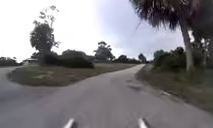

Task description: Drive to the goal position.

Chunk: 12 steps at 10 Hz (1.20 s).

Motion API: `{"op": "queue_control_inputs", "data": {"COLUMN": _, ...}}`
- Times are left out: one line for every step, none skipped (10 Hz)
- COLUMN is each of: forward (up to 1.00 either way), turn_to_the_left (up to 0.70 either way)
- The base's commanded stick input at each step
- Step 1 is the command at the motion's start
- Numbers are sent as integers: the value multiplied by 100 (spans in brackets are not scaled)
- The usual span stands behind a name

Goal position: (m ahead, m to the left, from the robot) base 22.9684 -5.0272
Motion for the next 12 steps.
{"op": "queue_control_inputs", "data": {"forward": 100, "turn_to_the_left": -31}}
{"op": "queue_control_inputs", "data": {"forward": 100, "turn_to_the_left": -20}}
{"op": "queue_control_inputs", "data": {"forward": 100, "turn_to_the_left": 0}}
{"op": "queue_control_inputs", "data": {"forward": 100, "turn_to_the_left": 0}}
{"op": "queue_control_inputs", "data": {"forward": 100, "turn_to_the_left": 0}}
{"op": "queue_control_inputs", "data": {"forward": 100, "turn_to_the_left": 0}}
{"op": "queue_control_inputs", "data": {"forward": 100, "turn_to_the_left": 0}}
{"op": "queue_control_inputs", "data": {"forward": 100, "turn_to_the_left": 0}}
{"op": "queue_control_inputs", "data": {"forward": 100, "turn_to_the_left": 0}}
{"op": "queue_control_inputs", "data": {"forward": 100, "turn_to_the_left": 0}}
{"op": "queue_control_inputs", "data": {"forward": 100, "turn_to_the_left": 0}}
{"op": "queue_control_inputs", "data": {"forward": 100, "turn_to_the_left": 0}}
